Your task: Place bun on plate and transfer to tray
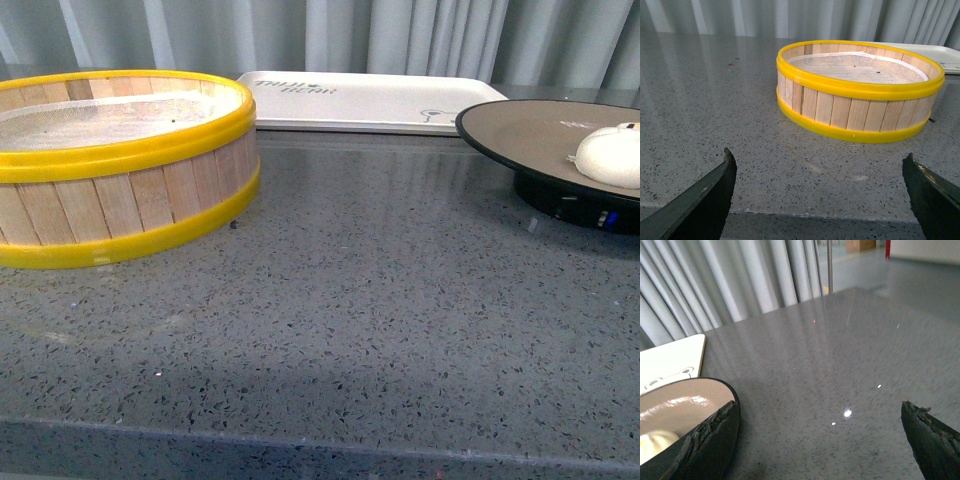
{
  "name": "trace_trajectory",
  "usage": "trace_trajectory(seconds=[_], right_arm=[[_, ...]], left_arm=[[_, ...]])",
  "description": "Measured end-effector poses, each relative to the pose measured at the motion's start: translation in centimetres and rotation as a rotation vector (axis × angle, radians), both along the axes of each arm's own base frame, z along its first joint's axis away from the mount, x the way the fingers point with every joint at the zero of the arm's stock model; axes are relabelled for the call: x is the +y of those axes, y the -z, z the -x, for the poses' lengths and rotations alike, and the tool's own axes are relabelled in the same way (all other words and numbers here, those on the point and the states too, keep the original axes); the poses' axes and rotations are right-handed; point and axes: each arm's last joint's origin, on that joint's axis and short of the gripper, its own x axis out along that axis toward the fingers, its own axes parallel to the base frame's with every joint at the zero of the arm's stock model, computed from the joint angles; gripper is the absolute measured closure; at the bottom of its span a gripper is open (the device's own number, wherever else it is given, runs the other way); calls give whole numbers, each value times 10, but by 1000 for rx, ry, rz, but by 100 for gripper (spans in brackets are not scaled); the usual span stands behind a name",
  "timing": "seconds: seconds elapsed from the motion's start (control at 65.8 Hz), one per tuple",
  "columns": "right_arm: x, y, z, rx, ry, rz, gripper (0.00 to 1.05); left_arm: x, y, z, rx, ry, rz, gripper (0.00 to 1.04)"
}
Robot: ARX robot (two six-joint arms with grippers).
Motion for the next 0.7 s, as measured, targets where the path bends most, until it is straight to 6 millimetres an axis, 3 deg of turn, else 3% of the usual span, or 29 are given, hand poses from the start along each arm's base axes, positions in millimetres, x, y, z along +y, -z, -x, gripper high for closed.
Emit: trace_trajectory(seconds=[0.106,0.258,0.487,0.699], right_arm=[[-8,0,-25,15,-85,-304,8],[-2,7,-47,61,-174,-616,8],[3,29,-64,148,-196,-797,8],[10,28,-83,162,-261,-865,8]], left_arm=[[0,0,0,0,0,0,7],[0,0,0,0,0,0,7],[0,0,0,0,0,0,7],[0,0,0,0,0,0,7]])
